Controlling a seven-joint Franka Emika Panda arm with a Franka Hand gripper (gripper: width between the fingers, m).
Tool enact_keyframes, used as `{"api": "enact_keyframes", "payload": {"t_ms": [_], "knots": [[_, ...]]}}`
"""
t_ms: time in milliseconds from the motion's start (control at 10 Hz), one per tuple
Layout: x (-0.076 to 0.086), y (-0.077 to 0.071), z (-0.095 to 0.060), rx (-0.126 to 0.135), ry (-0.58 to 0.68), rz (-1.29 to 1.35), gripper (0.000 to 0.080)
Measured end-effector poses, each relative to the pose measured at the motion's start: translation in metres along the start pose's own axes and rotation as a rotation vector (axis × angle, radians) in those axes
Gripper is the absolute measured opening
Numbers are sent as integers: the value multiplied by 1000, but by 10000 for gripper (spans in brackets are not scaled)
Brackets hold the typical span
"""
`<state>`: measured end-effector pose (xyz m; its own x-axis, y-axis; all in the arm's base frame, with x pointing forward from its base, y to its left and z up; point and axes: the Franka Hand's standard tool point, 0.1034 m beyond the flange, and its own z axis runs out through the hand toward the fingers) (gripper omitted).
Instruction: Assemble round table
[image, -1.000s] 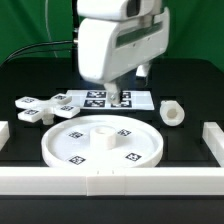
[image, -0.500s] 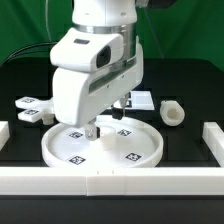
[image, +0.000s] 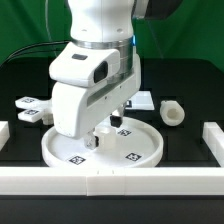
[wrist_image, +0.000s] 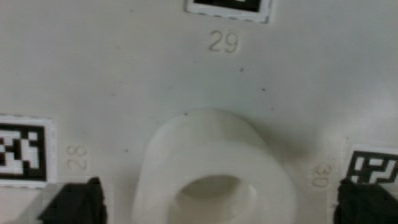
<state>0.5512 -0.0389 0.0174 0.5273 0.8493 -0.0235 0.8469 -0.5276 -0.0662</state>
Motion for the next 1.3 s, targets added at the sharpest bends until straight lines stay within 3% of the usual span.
{"api": "enact_keyframes", "payload": {"t_ms": [300, 500, 1200, 1300], "knots": [[0, 1, 2, -4, 4, 0, 649], [0, 1, 2, -5, 4, 0, 404], [1, 0, 1, -6, 4, -1, 407], [11, -4, 1, -5, 6, -12, 409]]}}
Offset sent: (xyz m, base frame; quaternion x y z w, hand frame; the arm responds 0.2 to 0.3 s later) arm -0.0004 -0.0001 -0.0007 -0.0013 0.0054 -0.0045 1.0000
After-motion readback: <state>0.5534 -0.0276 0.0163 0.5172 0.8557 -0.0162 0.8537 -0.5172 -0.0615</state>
